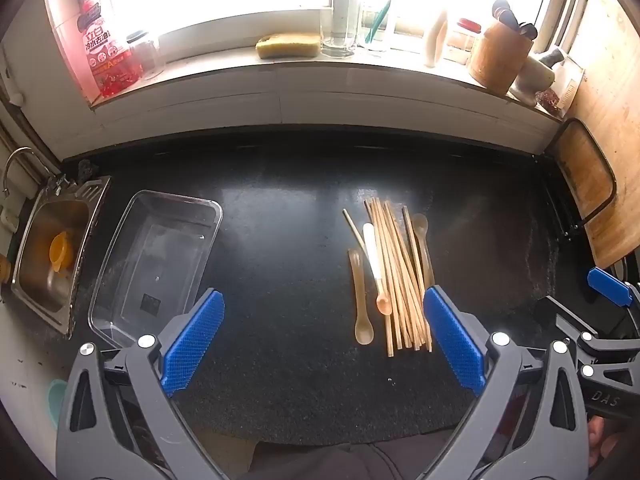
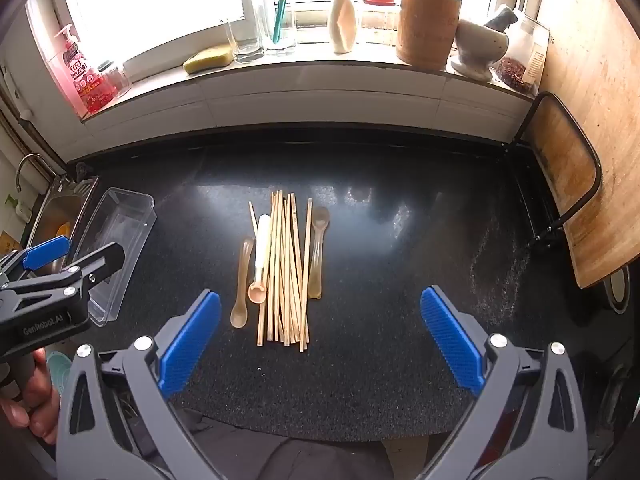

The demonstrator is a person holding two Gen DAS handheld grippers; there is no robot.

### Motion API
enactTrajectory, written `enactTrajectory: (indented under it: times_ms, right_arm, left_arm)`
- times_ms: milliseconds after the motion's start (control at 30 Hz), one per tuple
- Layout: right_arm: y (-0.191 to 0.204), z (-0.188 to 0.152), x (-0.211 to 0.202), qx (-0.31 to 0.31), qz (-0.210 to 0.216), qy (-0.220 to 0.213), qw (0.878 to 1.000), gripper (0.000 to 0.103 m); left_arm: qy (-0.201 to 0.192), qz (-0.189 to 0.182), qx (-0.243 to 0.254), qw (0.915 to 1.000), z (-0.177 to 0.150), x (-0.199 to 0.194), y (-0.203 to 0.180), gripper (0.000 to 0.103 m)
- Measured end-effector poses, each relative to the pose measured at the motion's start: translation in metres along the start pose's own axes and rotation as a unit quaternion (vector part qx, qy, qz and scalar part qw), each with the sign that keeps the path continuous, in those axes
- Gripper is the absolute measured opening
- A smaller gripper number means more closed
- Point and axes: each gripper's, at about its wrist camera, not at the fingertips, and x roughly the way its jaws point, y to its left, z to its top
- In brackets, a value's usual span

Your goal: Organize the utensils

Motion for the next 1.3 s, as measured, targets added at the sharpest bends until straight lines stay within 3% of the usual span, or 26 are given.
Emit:
enactTrajectory:
  times_ms: [1300]
  right_arm:
    - [0.0,0.006,0.006,-0.003,0.003,0.004,1.0,0.097]
  left_arm:
    - [-0.001,-0.001,-0.004,1.0,0.0,0.008,-0.002,0.097]
